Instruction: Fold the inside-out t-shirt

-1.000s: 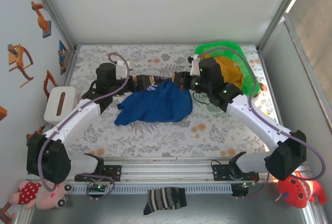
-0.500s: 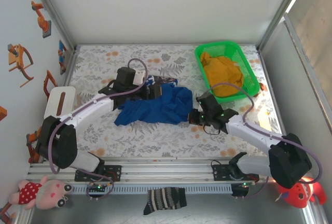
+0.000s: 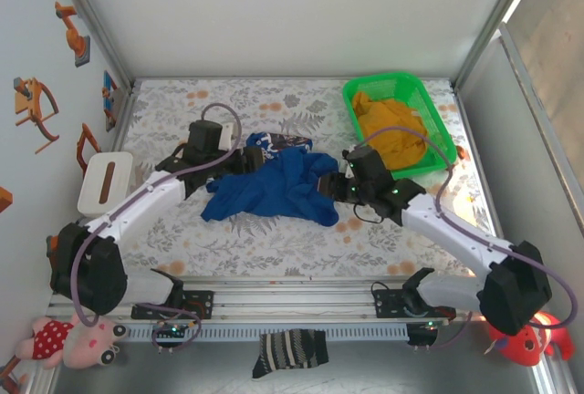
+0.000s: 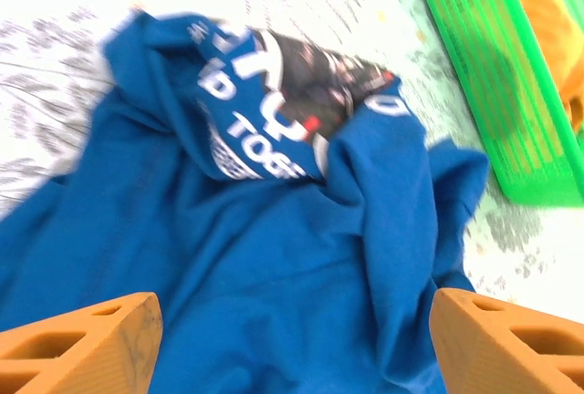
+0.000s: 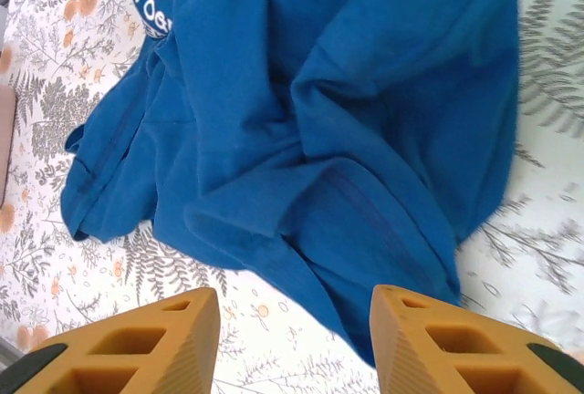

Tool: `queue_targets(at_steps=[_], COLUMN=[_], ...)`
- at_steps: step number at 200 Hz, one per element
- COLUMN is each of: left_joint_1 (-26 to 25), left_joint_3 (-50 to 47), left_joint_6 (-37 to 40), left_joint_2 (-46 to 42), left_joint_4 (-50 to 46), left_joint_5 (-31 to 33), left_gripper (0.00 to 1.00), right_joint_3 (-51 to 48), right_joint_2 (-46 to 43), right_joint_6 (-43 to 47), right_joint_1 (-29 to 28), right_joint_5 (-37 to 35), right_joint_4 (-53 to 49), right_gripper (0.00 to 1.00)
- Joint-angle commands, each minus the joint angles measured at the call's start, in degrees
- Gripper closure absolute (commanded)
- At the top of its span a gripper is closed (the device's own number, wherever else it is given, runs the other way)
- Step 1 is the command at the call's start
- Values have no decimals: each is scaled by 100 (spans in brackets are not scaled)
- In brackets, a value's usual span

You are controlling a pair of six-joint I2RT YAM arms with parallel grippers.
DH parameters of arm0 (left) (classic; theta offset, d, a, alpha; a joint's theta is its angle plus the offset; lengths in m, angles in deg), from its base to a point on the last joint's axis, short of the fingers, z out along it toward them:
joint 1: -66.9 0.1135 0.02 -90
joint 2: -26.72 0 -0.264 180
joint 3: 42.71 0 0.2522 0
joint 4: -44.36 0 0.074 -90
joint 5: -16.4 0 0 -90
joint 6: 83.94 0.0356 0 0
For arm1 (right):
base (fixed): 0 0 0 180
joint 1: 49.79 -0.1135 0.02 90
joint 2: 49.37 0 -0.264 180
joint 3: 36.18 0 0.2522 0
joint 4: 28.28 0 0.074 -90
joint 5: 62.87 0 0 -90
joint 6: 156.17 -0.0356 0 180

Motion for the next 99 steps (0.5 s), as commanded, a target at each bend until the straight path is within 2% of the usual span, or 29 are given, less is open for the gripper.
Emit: queue_targets(at_steps=[1,78,99], left_joint_1=[305,646,663], left_joint_3=[-67,-114,-171], left_joint_6=[-102,-4,-47], left_joint_2=[-295,-671,-671], left_joint_4=[-285,-580,-528], left_joint_5=[184,164,133], left_gripper=[23,23,23], right_joint_3=[134,363,495], right_joint_2=[641,1839,2064], right_joint_6=[-191,-577,-625], right_joint_1=[-60,-127,-131], right_joint_5=[274,556,627], right_joint_4=[570,1637,1766], right_gripper=[53,52,56])
